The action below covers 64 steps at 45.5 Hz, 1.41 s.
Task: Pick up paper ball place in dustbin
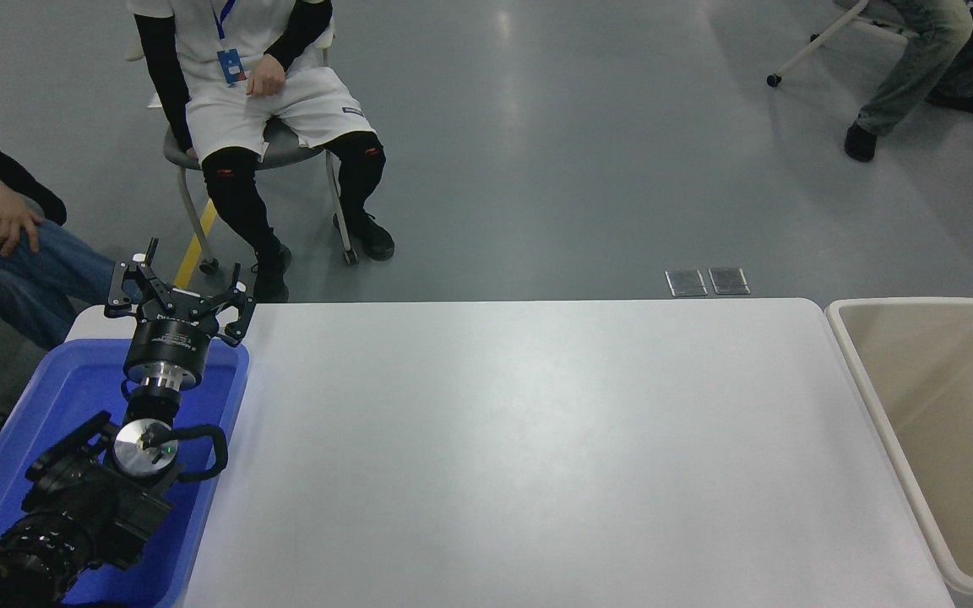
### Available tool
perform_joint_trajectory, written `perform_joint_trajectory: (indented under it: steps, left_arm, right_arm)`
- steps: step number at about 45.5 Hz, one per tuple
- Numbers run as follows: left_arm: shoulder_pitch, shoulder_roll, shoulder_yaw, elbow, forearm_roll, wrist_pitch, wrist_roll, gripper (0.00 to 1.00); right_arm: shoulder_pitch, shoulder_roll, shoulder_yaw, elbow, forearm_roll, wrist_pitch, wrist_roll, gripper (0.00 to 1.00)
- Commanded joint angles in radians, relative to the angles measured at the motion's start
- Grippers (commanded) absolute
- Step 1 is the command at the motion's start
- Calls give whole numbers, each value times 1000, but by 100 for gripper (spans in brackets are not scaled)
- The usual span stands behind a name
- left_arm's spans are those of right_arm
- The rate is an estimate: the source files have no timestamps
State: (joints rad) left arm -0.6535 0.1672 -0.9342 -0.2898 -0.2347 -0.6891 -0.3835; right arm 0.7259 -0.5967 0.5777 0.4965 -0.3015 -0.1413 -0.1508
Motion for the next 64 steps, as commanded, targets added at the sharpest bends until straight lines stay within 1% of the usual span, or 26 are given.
perform_joint_trajectory:
  steps: [1, 5, 7, 8, 10, 14, 17, 18, 21, 23, 25, 29, 30, 31, 32, 38, 42, 47, 49, 51, 52, 53, 56, 64]
  left_arm:
    - [0, 0, 0, 0, 0, 0, 0, 99]
    - [0, 0, 0, 0, 0, 0, 0, 99]
    - [0, 0, 0, 0, 0, 0, 0, 99]
    - [0, 0, 0, 0, 0, 0, 0, 99]
    - [0, 0, 0, 1, -2, -1, 0, 99]
    - [0, 0, 0, 0, 0, 0, 0, 99]
    - [0, 0, 0, 0, 0, 0, 0, 99]
    - [0, 0, 0, 0, 0, 0, 0, 99]
    - [0, 0, 0, 0, 0, 0, 0, 99]
    - [0, 0, 0, 0, 0, -1, 0, 99]
    - [0, 0, 0, 0, 0, -1, 0, 99]
    - [0, 0, 0, 0, 0, 0, 0, 99]
    - [0, 0, 0, 0, 0, 0, 0, 99]
    - [0, 0, 0, 0, 0, -1, 0, 99]
    - [0, -1, 0, 0, 0, -1, 0, 99]
    - [0, 0, 0, 0, 0, -1, 0, 99]
    - [0, 0, 0, 0, 0, -1, 0, 99]
    - [0, 0, 0, 0, 0, -1, 0, 99]
    - [0, 0, 0, 0, 0, -1, 0, 99]
    - [0, 0, 0, 0, 0, -1, 0, 99]
    - [0, 0, 0, 0, 0, -1, 0, 99]
    - [0, 0, 1, 0, 0, -1, 0, 99]
    - [0, 0, 0, 0, 0, -1, 0, 99]
    - [0, 0, 1, 0, 0, -1, 0, 99]
  right_arm:
    - [-62, 1, 306, 132, 2, 86, 1, 100]
    - [-80, 38, 387, 143, 4, 118, 8, 100]
    - [-86, 61, 422, 143, 4, 127, 30, 100]
    - [-91, 70, 438, 143, 5, 131, 49, 100]
    - [-101, 83, 453, 143, 12, 140, 109, 100]
    - [-123, 124, 462, 143, 13, 163, 252, 100]
    - [-135, 155, 465, 142, 16, 184, 306, 100]
    - [-138, 164, 465, 142, 22, 190, 316, 100]
    - [-152, 195, 467, 140, 53, 210, 355, 100]
    - [-163, 218, 465, 140, 79, 221, 393, 100]
    - [-174, 241, 462, 142, 88, 226, 451, 100]
    - [-189, 264, 453, 132, 94, 241, 585, 100]
    - [-192, 265, 450, 129, 94, 250, 609, 100]
    - [-194, 270, 450, 129, 97, 259, 622, 100]
    - [-197, 276, 449, 126, 99, 275, 629, 100]
    - [-214, 313, 450, 114, 114, 416, 626, 100]
    - [-217, 324, 447, 109, 148, 460, 628, 100]
    - [-220, 336, 423, 106, 139, 448, 636, 100]
    - [-218, 336, 413, 103, 139, 430, 651, 100]
    - [-217, 336, 412, 99, 137, 410, 680, 100]
    - [-217, 336, 409, 94, 130, 393, 717, 100]
    - [-217, 336, 409, 96, 122, 391, 728, 100]
    - [-221, 336, 396, 100, 98, 391, 737, 100]
    - [-218, 340, 341, 109, 94, 396, 735, 100]
